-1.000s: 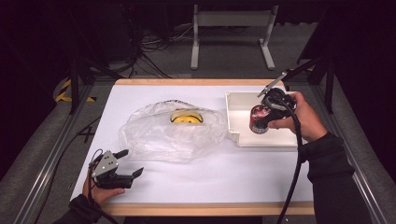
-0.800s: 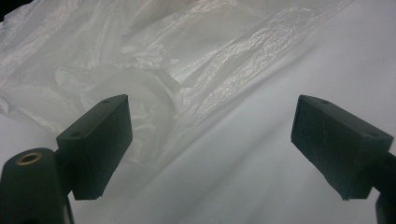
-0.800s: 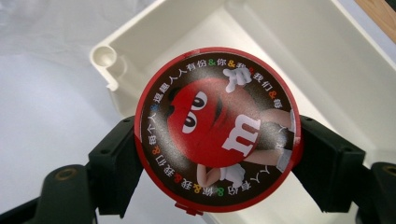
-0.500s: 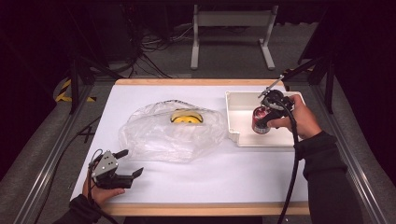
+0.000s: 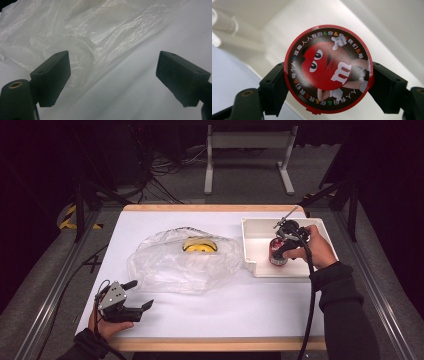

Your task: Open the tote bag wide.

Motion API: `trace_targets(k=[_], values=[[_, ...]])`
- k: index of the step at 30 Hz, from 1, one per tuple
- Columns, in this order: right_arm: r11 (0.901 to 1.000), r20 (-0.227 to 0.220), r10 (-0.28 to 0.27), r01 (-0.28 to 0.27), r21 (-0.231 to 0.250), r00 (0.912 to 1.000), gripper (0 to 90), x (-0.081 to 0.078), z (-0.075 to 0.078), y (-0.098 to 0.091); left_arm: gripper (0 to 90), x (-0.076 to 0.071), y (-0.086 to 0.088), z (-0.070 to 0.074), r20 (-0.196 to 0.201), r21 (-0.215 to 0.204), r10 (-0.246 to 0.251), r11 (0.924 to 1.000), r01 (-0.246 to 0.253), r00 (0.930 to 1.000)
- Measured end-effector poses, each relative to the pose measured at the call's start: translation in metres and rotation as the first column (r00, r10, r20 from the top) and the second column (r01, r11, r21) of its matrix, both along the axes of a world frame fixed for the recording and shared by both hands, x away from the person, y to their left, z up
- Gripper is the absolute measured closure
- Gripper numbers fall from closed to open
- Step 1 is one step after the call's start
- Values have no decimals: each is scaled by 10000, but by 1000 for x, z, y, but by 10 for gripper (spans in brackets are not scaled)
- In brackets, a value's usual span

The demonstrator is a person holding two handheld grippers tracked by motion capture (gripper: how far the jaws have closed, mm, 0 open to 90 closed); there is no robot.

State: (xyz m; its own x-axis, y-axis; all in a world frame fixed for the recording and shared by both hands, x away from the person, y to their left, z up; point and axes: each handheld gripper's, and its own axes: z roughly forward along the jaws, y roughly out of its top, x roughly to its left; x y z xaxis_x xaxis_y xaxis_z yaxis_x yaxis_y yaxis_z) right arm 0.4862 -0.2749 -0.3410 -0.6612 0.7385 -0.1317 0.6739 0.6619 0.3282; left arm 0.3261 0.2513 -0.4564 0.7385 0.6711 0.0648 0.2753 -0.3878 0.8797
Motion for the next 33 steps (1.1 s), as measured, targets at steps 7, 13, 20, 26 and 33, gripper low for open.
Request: trace_targets(k=[7, 13, 20, 26, 33], values=[[9999, -163, 71, -73, -117, 9998, 235, 4, -9, 1, 134, 0, 0, 0, -7, -15, -8, 10000, 8, 10000], [9999, -168, 49, -51, -131, 9998, 235, 7, -12, 0, 131, 0, 1, 0, -19, -57, -76, 10000, 76, 10000], [9998, -282, 5, -11, -217, 9996, 235, 9, -17, -2, 130, 0, 1, 0, -15, -87, -88, 9999, 87, 10000], [9998, -337, -38, 31, -217, 9994, 234, 11, -19, -1, 130, 0, 1, 0, 3, -92, -82, 9999, 82, 10000], [9998, -670, -173, 173, 6, 9976, 230, 12, -22, -9, 130, 0, 1, 0, 0, -68, -86, 9999, 86, 10000]])
